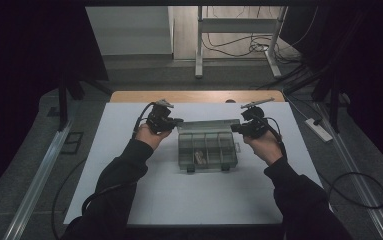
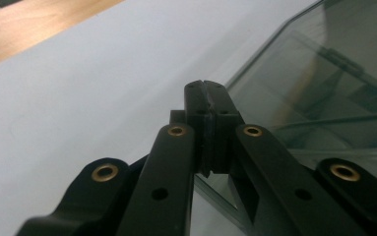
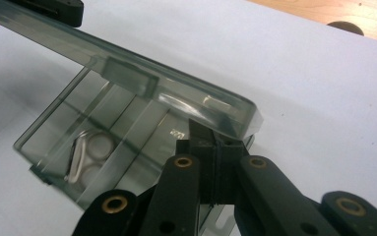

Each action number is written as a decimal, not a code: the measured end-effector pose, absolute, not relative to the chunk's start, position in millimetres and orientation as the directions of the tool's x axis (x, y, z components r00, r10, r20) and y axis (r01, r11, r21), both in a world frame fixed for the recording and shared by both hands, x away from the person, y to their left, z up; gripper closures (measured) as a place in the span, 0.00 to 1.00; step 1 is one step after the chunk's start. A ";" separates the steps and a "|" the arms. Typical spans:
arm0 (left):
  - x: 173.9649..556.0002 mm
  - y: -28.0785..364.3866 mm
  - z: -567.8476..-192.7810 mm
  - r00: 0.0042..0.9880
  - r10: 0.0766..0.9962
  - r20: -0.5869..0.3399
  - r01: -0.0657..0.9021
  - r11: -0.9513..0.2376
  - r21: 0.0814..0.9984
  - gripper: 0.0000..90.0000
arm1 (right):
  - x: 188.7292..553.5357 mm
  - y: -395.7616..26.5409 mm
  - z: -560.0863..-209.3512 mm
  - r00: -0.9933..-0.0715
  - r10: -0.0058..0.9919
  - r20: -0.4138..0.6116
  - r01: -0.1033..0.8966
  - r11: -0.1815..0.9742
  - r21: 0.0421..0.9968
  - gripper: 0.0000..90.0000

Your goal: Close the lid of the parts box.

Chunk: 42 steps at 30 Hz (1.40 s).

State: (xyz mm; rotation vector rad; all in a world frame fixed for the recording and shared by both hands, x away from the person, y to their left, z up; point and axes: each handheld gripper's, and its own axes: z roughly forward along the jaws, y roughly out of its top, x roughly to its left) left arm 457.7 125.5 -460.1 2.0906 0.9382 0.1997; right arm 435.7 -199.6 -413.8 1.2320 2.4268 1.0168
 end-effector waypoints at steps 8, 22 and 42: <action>436.4 129.0 -451.0 0.726 0.664 -0.179 0.540 -0.388 0.747 0.99 | 418.1 -203.8 -415.3 -0.640 0.761 0.107 0.619 0.428 0.659 0.99; 398.0 130.7 -444.8 0.754 0.634 -0.171 0.519 -0.414 0.748 0.99 | 393.3 -206.1 -429.7 -0.672 0.731 0.115 0.624 0.476 0.620 0.99; 369.7 114.5 -461.9 0.746 0.630 -0.215 0.560 -0.420 0.714 0.99 | 372.2 -199.7 -447.1 -0.717 0.685 0.127 0.619 0.543 0.567 0.99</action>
